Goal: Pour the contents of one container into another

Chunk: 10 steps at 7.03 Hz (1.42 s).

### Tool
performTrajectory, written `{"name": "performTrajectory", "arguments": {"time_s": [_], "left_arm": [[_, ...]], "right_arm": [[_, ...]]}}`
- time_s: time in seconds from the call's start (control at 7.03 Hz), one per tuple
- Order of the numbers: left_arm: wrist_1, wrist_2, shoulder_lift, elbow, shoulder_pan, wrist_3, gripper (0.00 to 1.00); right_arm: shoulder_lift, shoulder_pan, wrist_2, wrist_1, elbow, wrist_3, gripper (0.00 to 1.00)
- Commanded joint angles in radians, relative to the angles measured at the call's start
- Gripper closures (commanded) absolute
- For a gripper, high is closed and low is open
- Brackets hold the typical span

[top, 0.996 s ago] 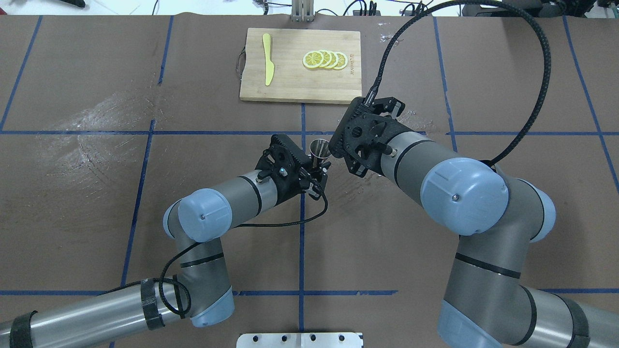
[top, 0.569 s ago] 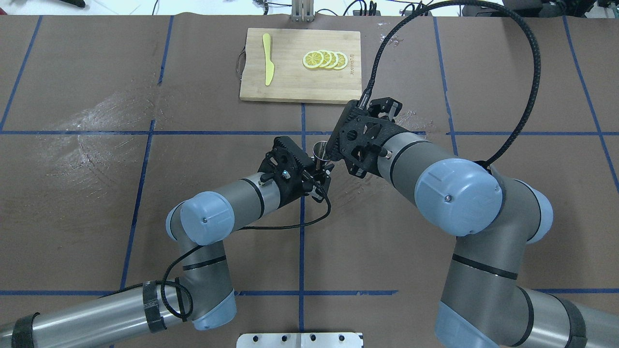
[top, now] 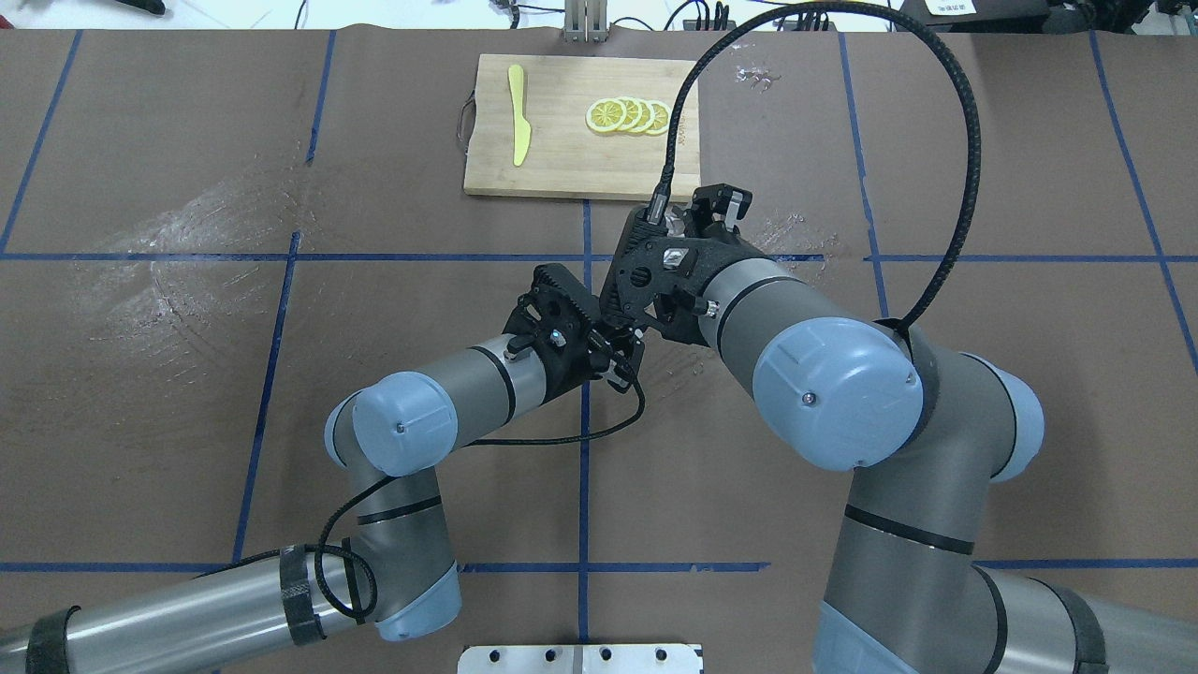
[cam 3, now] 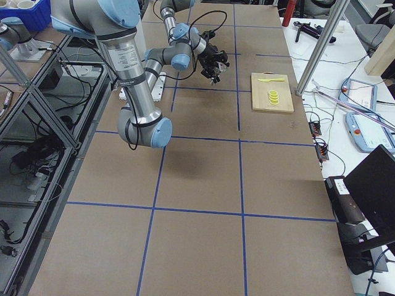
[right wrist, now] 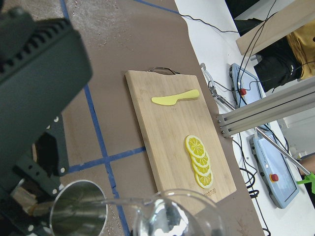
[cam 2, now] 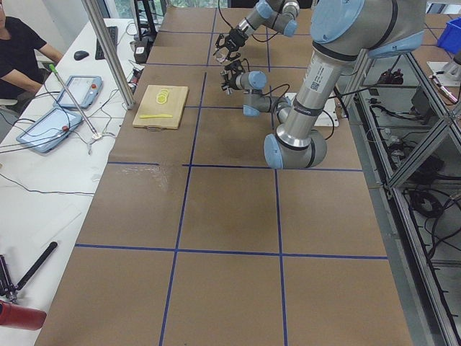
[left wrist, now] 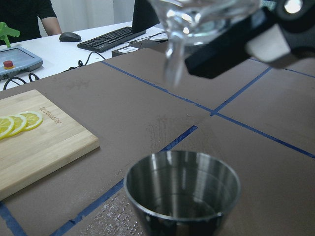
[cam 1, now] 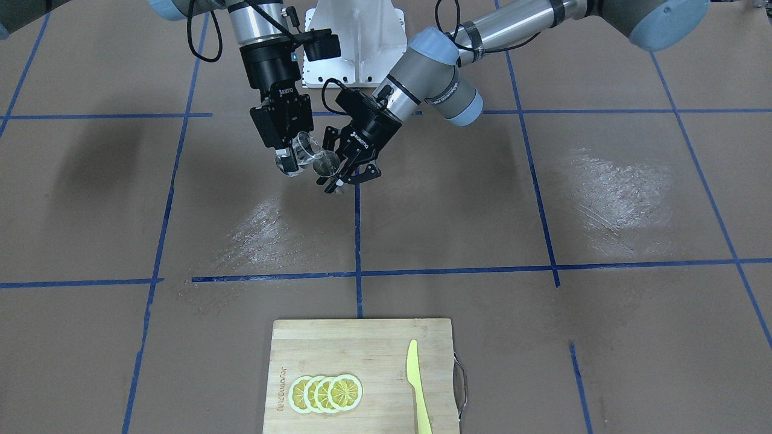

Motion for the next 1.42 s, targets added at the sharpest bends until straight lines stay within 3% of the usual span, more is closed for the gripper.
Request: {"name": "performTrajectory", "arguments": {"time_s": [0.0,0.57,1.28], "left_arm": [[0.0,0.0,-0.002,0.0,-0.001,0.0,1.0],[0.0,0.0,0.0,0.0,-0.001,0.0,1.0],[-0.002,0.0,0.0,0.001,-0.001,0.0,1.0]], "right_arm": [[-0.001,-0.007,-0.025,-0.011,0.002,-0.034,1.0],[0.005,-0.01,-0.088,-0.034,0.005,-0.212,1.0],[0.01,-0.014,-0.101,-0.034,0.005,-0.249,1.0]]}}
